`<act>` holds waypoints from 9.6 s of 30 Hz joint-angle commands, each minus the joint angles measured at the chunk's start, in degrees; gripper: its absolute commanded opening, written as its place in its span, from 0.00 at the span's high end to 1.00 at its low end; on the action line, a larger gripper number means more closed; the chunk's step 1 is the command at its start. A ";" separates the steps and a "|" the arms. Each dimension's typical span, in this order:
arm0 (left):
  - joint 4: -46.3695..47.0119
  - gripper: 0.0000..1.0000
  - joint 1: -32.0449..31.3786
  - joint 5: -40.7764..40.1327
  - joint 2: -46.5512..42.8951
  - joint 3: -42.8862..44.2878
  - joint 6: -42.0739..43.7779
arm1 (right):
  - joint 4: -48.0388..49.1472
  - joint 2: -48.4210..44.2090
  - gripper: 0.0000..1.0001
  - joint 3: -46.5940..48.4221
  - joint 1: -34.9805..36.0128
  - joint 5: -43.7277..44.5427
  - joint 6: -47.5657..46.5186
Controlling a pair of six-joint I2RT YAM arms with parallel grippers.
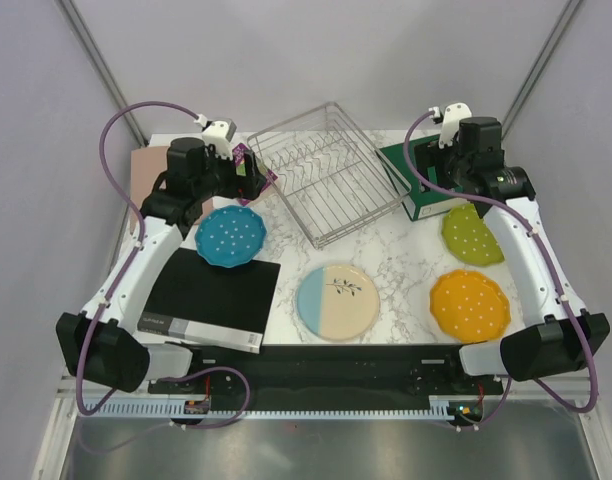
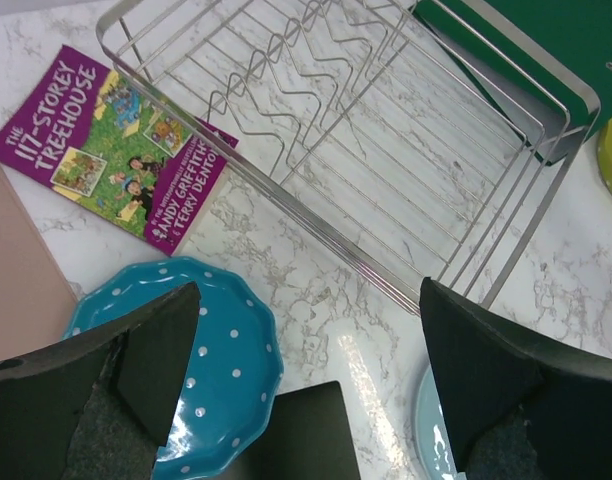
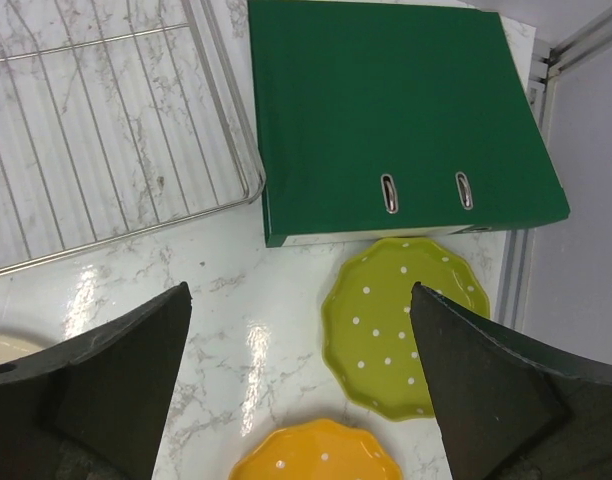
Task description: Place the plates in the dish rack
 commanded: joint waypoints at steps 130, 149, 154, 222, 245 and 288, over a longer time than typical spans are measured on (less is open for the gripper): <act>3.48 0.33 -4.61 -12.68 52.16 36.81 4.17 | -2.36 38.30 1.00 17.54 2.18 -23.37 2.12; 9.72 0.28 -6.72 -17.96 65.45 57.03 8.84 | 0.54 41.46 1.00 18.14 7.29 -20.21 8.88; 12.09 0.24 -6.55 -21.03 63.43 57.04 10.50 | 1.16 44.72 1.00 21.66 7.11 -19.51 10.73; 29.93 0.98 -17.45 18.50 14.82 -41.40 -35.20 | 15.66 27.93 0.41 -41.52 1.05 -57.30 12.66; 4.03 0.34 -15.52 8.04 -3.45 -23.40 -16.57 | -14.28 6.58 1.00 -20.13 -1.42 -56.86 -4.98; 9.11 0.24 0.92 -4.61 -3.29 -17.85 -11.47 | 28.05 46.13 1.00 49.53 10.10 20.74 18.64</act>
